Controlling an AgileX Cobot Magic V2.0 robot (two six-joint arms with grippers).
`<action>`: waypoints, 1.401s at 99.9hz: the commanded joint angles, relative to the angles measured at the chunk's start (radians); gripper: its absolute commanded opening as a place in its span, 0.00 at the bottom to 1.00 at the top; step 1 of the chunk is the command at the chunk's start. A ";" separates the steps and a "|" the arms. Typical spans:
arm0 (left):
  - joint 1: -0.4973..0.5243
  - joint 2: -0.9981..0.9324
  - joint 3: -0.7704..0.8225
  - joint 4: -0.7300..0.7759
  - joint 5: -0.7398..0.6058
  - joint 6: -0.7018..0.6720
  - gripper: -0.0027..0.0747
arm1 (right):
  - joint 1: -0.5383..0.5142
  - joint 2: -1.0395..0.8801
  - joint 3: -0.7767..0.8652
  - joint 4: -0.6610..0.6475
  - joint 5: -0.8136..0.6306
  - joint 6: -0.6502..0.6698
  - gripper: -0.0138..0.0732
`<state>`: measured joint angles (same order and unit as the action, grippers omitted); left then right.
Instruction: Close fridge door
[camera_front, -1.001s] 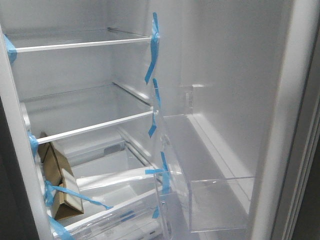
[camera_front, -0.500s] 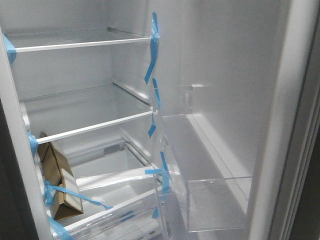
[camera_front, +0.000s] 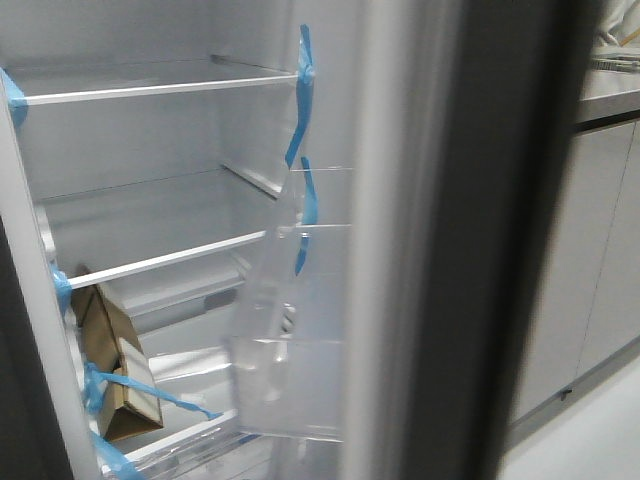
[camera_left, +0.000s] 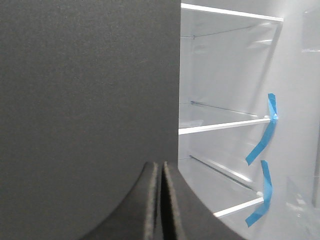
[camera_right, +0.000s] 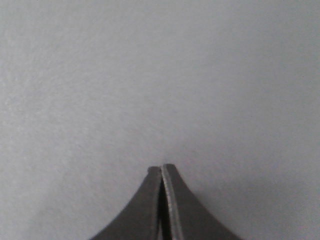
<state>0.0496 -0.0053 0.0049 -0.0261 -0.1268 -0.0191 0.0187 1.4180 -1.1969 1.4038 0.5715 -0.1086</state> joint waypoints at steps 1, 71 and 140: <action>-0.006 -0.020 0.035 -0.004 -0.073 -0.004 0.01 | 0.082 -0.001 -0.079 0.055 -0.012 -0.050 0.11; -0.006 -0.020 0.035 -0.004 -0.073 -0.004 0.01 | 0.500 0.396 -0.557 -0.464 -0.444 -0.066 0.11; -0.001 -0.020 0.035 -0.004 -0.073 -0.004 0.01 | 0.546 0.833 -1.124 -0.582 -0.364 -0.066 0.11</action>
<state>0.0496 -0.0053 0.0049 -0.0261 -0.1268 -0.0191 0.5559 2.2900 -2.2763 0.8069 0.3039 -0.1623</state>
